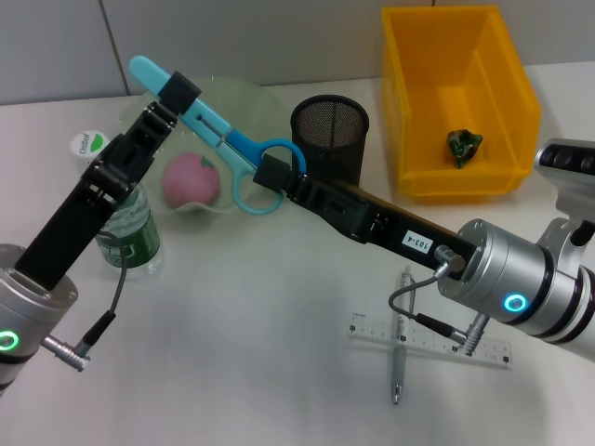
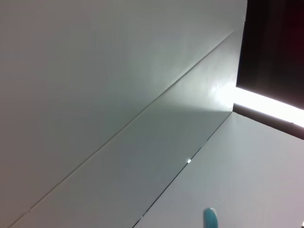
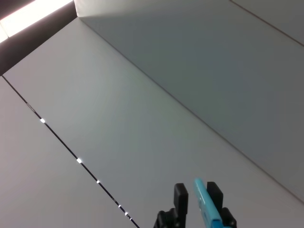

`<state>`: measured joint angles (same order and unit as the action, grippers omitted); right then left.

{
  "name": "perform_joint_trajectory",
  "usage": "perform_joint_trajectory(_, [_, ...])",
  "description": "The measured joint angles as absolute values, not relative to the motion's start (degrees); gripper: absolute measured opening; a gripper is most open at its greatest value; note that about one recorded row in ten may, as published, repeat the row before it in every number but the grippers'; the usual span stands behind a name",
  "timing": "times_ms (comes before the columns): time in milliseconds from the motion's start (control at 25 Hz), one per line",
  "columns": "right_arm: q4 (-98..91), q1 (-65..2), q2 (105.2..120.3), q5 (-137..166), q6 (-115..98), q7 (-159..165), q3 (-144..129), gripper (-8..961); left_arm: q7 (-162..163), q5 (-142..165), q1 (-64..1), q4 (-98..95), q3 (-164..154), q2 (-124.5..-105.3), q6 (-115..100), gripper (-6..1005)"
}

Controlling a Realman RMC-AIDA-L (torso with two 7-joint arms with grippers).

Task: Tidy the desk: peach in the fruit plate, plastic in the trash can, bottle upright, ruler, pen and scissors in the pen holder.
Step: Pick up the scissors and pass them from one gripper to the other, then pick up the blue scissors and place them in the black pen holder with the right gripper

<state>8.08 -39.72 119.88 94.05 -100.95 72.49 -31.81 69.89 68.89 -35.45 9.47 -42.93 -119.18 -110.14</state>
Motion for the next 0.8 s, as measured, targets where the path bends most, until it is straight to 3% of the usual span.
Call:
perform_joint_trajectory(160, [8.1, -39.6, 119.88, 94.1, -101.0, 72.5, -31.8, 84, 69.9, 69.3, -35.5, 9.3, -42.8, -119.18, -110.2, 273])
perform_joint_trajectory(800, [8.0, -39.4, 119.88, 94.0, -101.7, 72.0, -31.7, 83, 70.3, 69.2, -35.1, 9.1, -42.6, -119.18, -109.8, 767])
